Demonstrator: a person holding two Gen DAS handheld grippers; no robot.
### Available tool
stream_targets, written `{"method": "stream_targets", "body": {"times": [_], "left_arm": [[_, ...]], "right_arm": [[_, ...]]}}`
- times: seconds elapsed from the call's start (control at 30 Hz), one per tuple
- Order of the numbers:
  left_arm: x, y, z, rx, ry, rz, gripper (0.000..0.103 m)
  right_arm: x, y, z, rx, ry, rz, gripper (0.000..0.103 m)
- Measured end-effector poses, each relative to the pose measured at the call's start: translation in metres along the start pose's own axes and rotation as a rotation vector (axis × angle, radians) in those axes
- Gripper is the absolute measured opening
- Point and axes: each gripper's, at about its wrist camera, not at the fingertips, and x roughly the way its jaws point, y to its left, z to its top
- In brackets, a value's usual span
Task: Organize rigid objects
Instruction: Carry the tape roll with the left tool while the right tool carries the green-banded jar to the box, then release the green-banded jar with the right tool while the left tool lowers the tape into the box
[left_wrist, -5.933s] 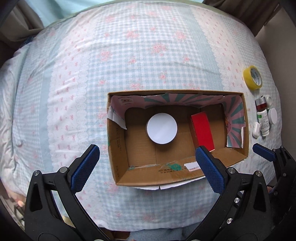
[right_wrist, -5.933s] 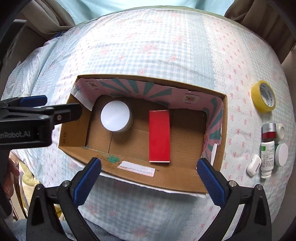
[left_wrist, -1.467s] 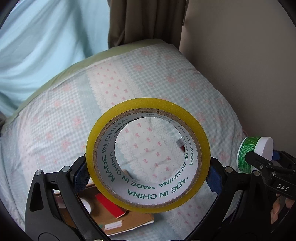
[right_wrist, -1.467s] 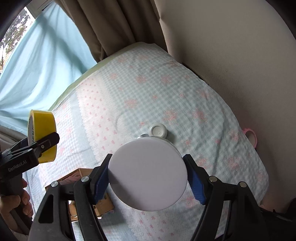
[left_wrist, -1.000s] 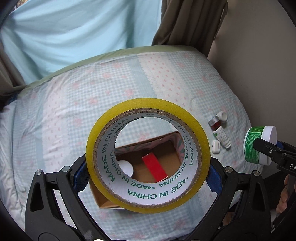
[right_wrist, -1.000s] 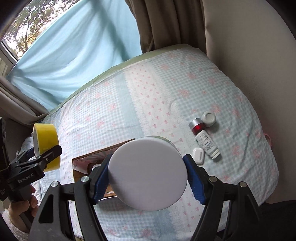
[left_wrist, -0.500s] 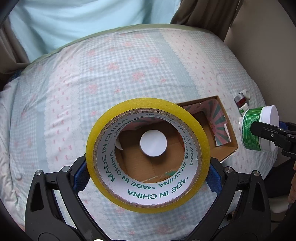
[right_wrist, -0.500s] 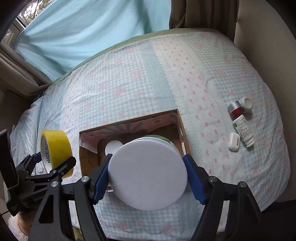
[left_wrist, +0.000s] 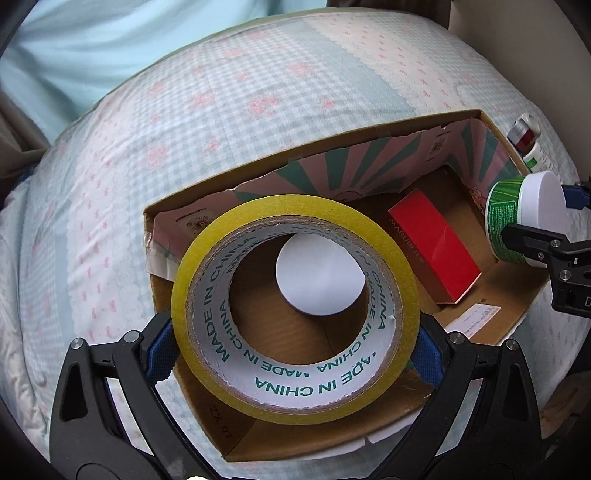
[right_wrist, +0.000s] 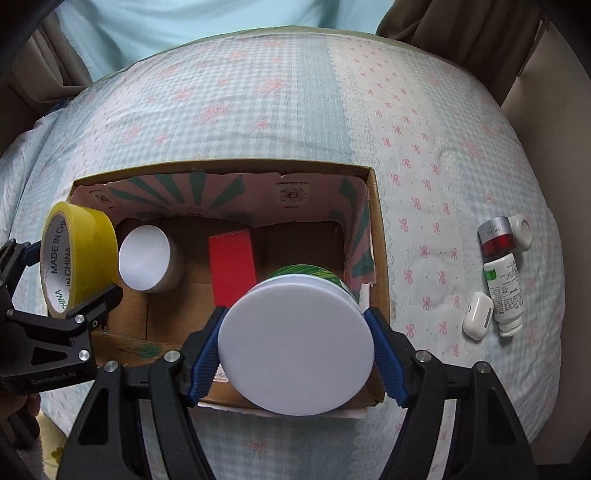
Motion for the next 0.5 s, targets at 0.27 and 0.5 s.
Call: {"method": "stream_targets", "body": {"times": [0.27,0.5], "left_arm": [[0.011,-0.012,-0.008,0.131,-0.015,0.037,0.099],[0.003,-0.014,-0.017,0.122,0.003,-0.048,0.103]], "right_arm": [[0.018,-0.002,0.001,-0.019,-0.045,0.006,0.066],[0.008,-0.008,0.005,0.074,-0.113,0.095,0.103]]}}
